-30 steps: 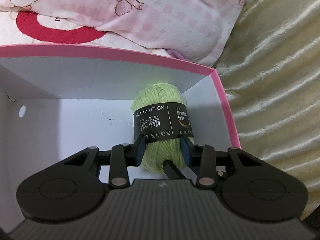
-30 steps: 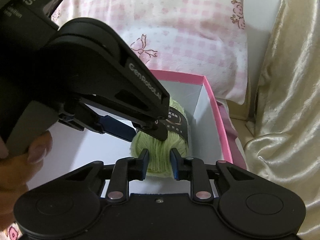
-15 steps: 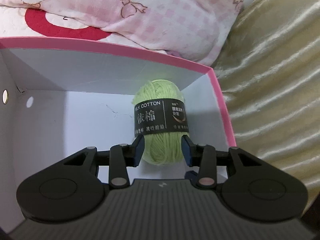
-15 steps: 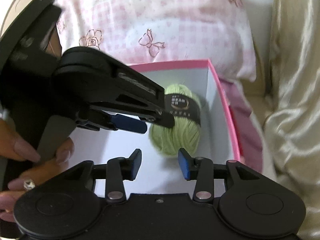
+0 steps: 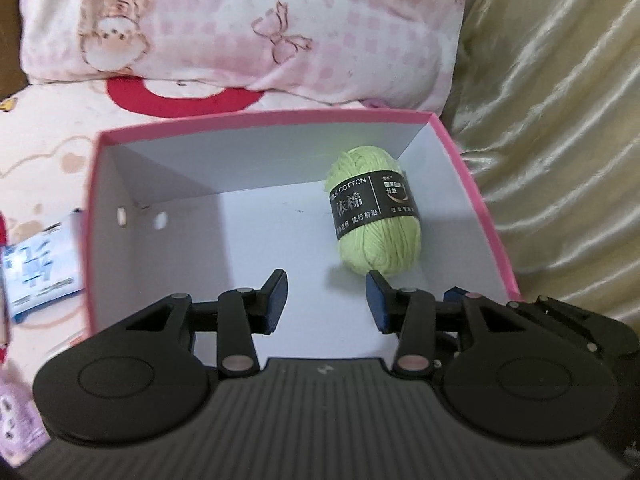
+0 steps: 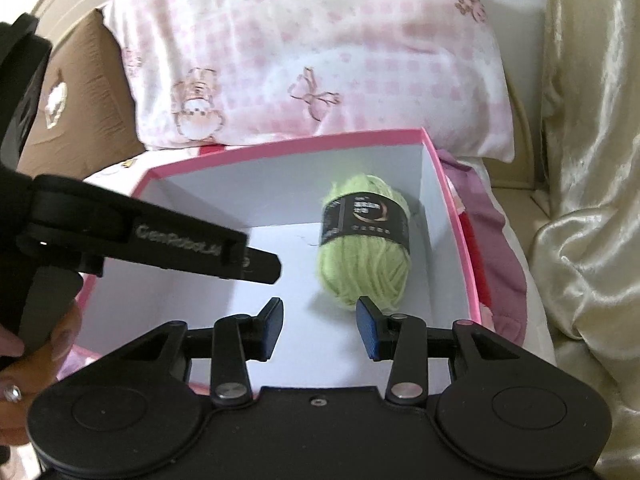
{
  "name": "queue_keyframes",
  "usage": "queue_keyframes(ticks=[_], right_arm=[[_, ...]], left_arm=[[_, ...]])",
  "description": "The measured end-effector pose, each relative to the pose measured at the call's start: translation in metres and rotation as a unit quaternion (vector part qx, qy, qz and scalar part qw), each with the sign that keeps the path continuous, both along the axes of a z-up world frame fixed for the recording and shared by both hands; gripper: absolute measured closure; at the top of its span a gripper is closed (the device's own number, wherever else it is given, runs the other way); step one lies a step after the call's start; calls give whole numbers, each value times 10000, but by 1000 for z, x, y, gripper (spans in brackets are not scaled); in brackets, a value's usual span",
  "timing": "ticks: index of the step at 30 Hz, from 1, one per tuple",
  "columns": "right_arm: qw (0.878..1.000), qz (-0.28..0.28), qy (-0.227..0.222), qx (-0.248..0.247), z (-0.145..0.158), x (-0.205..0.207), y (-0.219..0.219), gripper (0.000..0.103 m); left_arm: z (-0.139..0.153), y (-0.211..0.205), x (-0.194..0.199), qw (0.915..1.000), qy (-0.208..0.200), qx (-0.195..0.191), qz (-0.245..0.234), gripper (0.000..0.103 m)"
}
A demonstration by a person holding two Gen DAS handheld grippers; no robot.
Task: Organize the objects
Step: 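Lower the yarn into the pink box and open the left gripper, then raise the left gripper and move it toward the purple plush toy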
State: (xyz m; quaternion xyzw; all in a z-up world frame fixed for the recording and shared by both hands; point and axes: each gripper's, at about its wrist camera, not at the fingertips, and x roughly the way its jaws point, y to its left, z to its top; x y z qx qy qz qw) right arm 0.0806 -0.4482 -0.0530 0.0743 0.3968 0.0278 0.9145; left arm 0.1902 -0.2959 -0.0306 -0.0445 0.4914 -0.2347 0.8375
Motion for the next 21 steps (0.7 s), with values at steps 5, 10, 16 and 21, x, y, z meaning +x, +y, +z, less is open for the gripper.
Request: queue_keyframes(ticks=[5,10,16,21], right_arm=[[9997,176,25,-189,27,-20,15,57],[9995,263,34,-185,54,-42,30,51],[9982,381,-83,-459,83,-63,54,38],[9980,490,-104,-396,99,-77,67,28]], left_arm=[[33,33,-25,9990,-259,128,343,60],[64,64,-54,9989,-294,163,331,58],[93,99,-85,9982,-330,287,409,52],[109,128,-105,9983,-311,273,416,43]])
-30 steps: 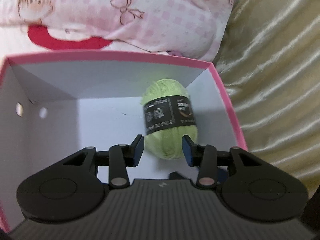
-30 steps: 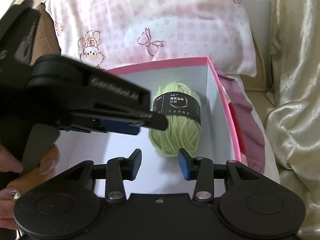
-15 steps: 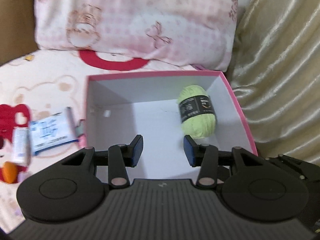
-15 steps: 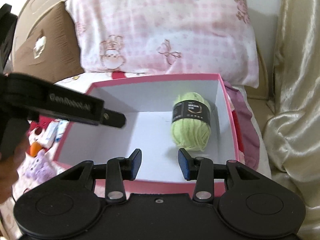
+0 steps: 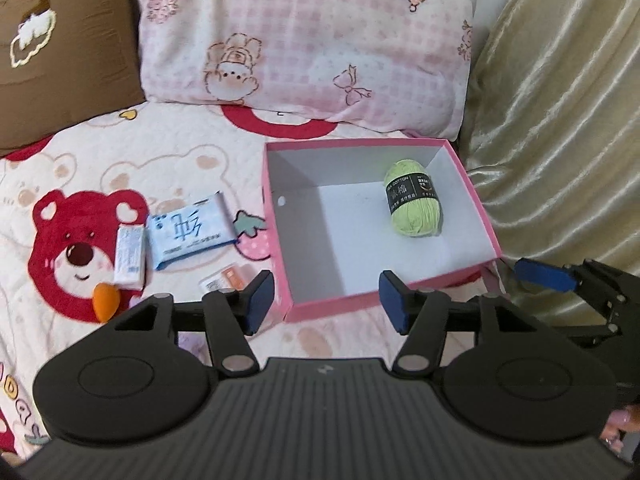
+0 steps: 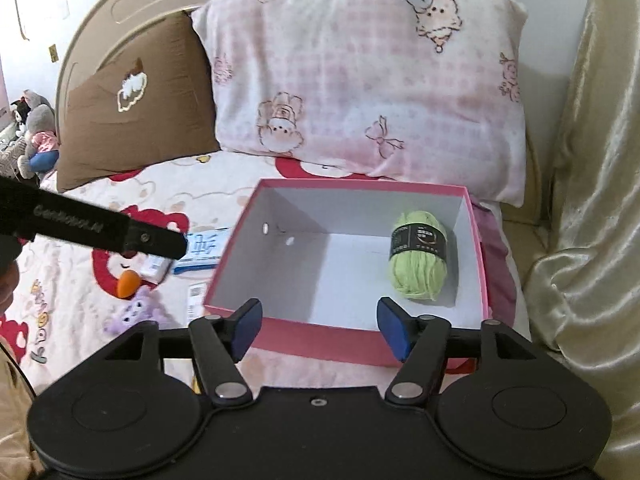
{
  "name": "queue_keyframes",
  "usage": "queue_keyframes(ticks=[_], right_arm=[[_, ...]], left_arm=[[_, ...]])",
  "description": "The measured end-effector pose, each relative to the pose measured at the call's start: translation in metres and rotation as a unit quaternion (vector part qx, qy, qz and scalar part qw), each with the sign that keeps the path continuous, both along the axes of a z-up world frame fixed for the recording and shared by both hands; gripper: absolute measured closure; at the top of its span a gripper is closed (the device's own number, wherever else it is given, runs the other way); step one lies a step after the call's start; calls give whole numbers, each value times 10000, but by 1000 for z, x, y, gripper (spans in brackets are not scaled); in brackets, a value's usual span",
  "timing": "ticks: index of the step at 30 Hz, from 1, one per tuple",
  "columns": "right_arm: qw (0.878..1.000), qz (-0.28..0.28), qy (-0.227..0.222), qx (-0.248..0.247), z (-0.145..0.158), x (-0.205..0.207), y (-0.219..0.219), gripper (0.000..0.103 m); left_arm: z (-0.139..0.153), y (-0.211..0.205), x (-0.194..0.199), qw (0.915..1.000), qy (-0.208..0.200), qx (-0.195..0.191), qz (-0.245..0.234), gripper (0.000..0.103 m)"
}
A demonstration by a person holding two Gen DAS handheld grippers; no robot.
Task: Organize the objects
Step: 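Raise the left gripper and move it toward the purple plush toy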
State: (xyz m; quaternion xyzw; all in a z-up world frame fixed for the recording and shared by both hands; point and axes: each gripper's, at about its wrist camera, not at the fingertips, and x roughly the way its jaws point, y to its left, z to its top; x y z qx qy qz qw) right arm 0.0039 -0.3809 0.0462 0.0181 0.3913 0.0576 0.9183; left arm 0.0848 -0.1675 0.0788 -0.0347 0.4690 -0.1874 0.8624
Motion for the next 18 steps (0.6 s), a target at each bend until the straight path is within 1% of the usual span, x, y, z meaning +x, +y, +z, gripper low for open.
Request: queue_keyframes(ticks=[1,2,4,6,11,14,18], right_arm=[[10000,22,3,-40,2,-2,3,25],[10000,34,14,-79,4,-4,7,20],[9999,31,52,-108,5,-7,11,15],[9998,90,94,-141,6,-10,16,14],[9992,298,112,-227,10,-18,31,14],[9985,504,81,-215,13,-23,42,14],[9967,775,9,-242,18,-28,58,14]], left_arm=[[3,6,-3,10000,-3,-21,22,42],[5,12,-7,10000,-14,-10,68,40],[10,22,-14,9999,-81,48,95,35],[13,32,-21,9998,-128,87,110,25],[15,57,-33,9996,-165,181,159,14],[11,72,-35,9995,-117,186,247,12],[4,90,-38,9994,23,98,332,9]])
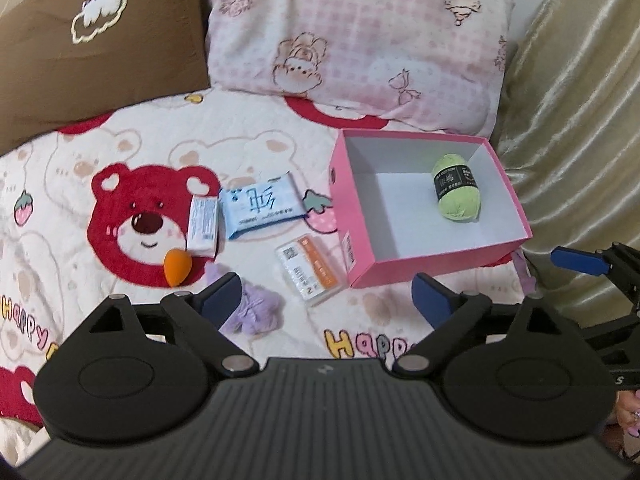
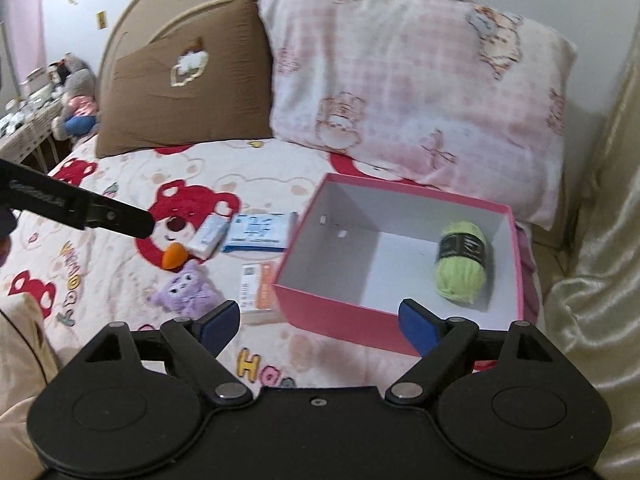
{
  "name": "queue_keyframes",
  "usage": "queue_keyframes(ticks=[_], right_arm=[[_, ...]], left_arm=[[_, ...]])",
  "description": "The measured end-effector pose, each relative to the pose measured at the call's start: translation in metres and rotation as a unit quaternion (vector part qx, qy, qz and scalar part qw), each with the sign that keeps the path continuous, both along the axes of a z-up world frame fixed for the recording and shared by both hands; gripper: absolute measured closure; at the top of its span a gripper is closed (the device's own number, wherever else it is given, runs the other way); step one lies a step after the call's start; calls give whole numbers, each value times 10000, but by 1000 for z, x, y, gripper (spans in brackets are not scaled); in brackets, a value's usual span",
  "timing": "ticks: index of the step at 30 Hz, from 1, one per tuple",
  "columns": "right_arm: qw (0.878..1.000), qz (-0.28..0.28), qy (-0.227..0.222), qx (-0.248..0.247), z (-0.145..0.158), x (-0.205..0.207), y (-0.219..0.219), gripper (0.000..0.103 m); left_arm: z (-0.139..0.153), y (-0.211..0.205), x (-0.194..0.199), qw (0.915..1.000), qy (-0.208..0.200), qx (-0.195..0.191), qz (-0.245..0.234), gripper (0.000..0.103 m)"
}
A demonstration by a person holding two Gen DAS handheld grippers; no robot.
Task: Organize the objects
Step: 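Raise the left gripper and move it toward the purple plush toy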
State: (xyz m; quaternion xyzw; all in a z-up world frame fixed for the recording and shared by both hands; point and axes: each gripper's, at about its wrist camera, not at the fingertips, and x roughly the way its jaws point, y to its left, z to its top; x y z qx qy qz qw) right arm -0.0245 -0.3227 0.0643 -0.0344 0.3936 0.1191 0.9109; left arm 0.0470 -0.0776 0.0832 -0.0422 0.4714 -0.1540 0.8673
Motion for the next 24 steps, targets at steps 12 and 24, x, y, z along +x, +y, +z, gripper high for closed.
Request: queue_keyframes(ticks=[12,24], right_arm=[[9946,1022,-93,-144,1,-3,48,14],[9836,1796,185,-52,-23,19,99,14]], left_arm=[[-21,41,1,9995,122,-44,287,6],[-65,68,11,9983,-283,352,358,6]])
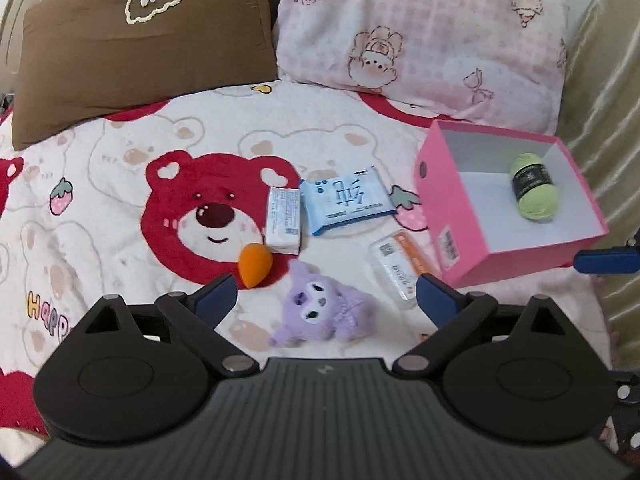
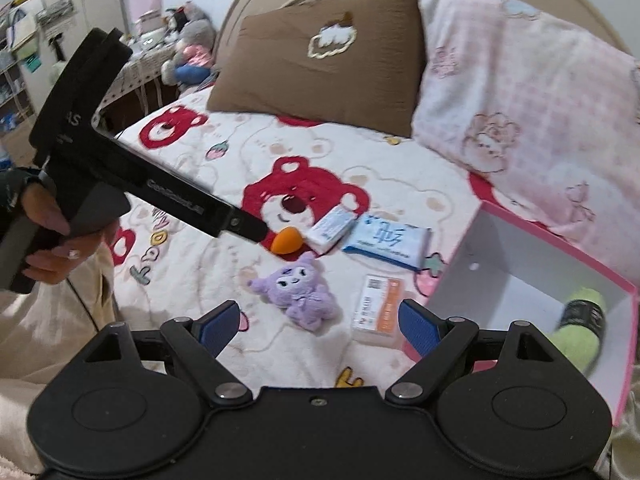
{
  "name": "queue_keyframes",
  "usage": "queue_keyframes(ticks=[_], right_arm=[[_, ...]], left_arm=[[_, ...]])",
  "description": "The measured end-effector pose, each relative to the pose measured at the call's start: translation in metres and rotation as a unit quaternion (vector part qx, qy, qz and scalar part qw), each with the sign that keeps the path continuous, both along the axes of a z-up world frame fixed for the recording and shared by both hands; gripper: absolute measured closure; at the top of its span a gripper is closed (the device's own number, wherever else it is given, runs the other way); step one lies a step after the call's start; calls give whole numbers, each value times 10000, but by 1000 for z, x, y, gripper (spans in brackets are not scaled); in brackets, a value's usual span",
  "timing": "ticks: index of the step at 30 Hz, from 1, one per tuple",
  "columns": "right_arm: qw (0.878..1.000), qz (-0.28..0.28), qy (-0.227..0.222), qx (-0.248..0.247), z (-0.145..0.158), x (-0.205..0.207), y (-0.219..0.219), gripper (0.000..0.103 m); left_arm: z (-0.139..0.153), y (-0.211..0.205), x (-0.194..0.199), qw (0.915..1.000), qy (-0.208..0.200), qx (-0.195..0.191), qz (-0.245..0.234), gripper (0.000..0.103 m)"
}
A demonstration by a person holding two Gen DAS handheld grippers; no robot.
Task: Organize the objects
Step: 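Raise the left gripper and move it toward the purple plush toy, then lower the left gripper onto the purple plush toy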
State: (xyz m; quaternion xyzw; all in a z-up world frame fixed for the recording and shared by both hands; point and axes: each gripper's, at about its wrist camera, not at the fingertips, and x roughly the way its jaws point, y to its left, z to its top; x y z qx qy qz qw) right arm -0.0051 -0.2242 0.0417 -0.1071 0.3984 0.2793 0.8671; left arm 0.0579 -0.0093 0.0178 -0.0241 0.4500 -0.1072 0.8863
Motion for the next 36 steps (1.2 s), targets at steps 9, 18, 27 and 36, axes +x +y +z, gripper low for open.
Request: queue_keyframes(ticks=[9,18,27,36], right_arm=[[9994,246,213,-141,-21,6,23,14],[9982,389,450,-33,-41,13,40,14],[9991,156,380,-50,-85,21,56,15],[9973,-443,426,408,-110,37,57,15]], left_arm=[[-28,8,4,9997,208,-107,-117,6],[-54,14,3,9981,367,-503,-38,6],[-82,22,13,9975,308,-593,211,6],[-108,25,17,9987,128,-463,174,9]])
